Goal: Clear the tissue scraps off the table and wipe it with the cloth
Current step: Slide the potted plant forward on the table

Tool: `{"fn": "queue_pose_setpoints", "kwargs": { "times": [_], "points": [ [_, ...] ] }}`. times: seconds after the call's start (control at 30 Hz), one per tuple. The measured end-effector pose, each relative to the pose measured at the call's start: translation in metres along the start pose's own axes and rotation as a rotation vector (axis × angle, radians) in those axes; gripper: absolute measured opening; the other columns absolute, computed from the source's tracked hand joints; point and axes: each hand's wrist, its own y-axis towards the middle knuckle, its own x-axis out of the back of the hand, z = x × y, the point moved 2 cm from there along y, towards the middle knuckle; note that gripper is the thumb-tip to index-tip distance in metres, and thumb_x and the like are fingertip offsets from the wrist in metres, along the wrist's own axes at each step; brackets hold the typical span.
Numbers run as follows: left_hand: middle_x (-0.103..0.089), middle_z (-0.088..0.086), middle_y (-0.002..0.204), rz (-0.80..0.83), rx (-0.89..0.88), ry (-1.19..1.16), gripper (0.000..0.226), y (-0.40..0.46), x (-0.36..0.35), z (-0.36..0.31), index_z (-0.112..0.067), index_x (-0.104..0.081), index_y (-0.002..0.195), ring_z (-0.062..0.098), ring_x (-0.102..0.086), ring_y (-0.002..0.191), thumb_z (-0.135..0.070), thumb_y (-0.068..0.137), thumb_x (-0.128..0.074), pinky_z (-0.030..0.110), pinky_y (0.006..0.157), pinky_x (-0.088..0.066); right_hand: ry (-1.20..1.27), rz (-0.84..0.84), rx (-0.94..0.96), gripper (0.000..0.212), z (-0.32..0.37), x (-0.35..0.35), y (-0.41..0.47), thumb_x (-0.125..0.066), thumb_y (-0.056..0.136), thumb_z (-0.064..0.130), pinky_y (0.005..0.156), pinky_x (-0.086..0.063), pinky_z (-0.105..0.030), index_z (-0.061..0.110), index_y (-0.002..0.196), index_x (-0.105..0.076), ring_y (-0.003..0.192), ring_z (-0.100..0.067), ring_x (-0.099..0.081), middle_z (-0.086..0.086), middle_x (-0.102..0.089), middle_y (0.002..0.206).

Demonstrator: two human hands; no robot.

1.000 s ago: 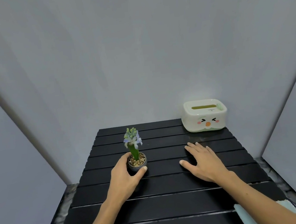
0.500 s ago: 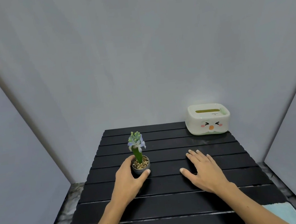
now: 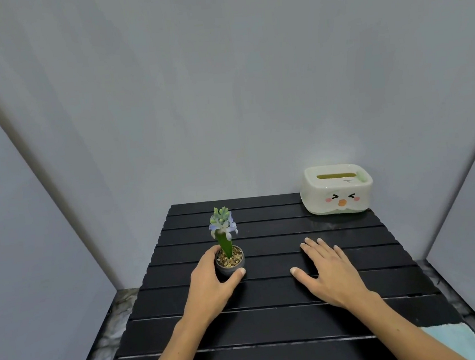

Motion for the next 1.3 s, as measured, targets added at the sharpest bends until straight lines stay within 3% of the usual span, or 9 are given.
{"fn": "queue_pose_setpoints", "kwargs": {
  "times": [0.27,0.47,0.73,0.87,0.97,1.1,1.3],
  "points": [
    [-0.05,-0.017,0.134,0.002,-0.002,0.011,0.08,-0.002,0.0,-0.002,-0.026,-0.04,0.144,0.001,-0.048,0.121,-0.048,0.077,-0.077,0.021,0.101,-0.038,0.008,0.002,0.007,0.076,-0.001,0.0,0.001,-0.031,0.093,0.069,0.123,-0.002,-0.038,0.027,0.156,-0.022,0.152,-0.011,-0.004,0.01,-0.013,0.165],
    [-0.044,-0.015,0.141,0.005,-0.021,0.016,0.086,-0.006,0.005,-0.003,-0.027,-0.036,0.146,0.003,-0.045,0.128,-0.053,0.075,-0.076,0.031,0.108,-0.04,0.06,-0.008,0.027,0.068,-0.009,0.005,-0.001,-0.036,0.097,0.06,0.123,-0.005,-0.034,0.024,0.155,-0.027,0.151,-0.011,-0.008,0.008,-0.018,0.164],
    [-0.041,-0.015,0.142,-0.05,-0.037,0.018,0.084,-0.028,0.022,-0.008,-0.028,-0.034,0.145,0.004,-0.046,0.125,-0.05,0.076,-0.077,0.03,0.101,-0.043,0.152,-0.098,-0.057,0.058,-0.048,0.021,-0.018,-0.038,0.1,0.05,0.122,-0.016,-0.037,0.02,0.15,-0.038,0.149,-0.013,-0.019,0.004,-0.033,0.159],
    [-0.045,-0.014,0.136,-0.058,-0.043,-0.009,0.079,-0.043,0.022,-0.017,-0.027,-0.039,0.142,0.002,-0.049,0.119,-0.044,0.077,-0.079,0.021,0.093,-0.041,0.168,-0.116,-0.104,0.057,-0.066,0.034,-0.029,-0.04,0.1,0.049,0.121,-0.019,-0.037,0.019,0.15,-0.039,0.149,-0.014,-0.022,0.002,-0.034,0.158],
    [-0.052,-0.016,0.129,-0.055,-0.048,-0.033,0.07,-0.053,0.013,-0.027,-0.029,-0.044,0.135,0.0,-0.052,0.115,-0.042,0.077,-0.08,0.023,0.094,-0.045,0.184,-0.132,-0.123,0.057,-0.074,0.041,-0.035,-0.041,0.1,0.049,0.121,-0.02,-0.037,0.019,0.149,-0.04,0.148,-0.015,-0.024,0.002,-0.035,0.158],
    [-0.053,-0.021,0.123,0.011,-0.068,-0.035,0.066,-0.056,-0.011,-0.04,-0.025,-0.05,0.133,-0.006,-0.052,0.112,-0.045,0.077,-0.077,0.025,0.099,-0.046,0.198,-0.143,-0.145,0.058,-0.084,0.044,-0.038,-0.042,0.099,0.049,0.12,-0.022,-0.038,0.019,0.149,-0.04,0.147,-0.015,-0.026,0.001,-0.036,0.158],
    [-0.047,-0.02,0.134,0.124,-0.116,-0.036,0.078,-0.027,-0.06,-0.071,-0.026,-0.04,0.144,-0.004,-0.045,0.122,-0.055,0.079,-0.071,0.027,0.105,-0.042,0.228,-0.166,-0.181,0.067,-0.099,0.052,-0.026,-0.045,0.096,0.054,0.119,-0.026,-0.037,0.018,0.152,-0.033,0.146,-0.018,-0.03,-0.001,-0.033,0.159]
  ]
}}
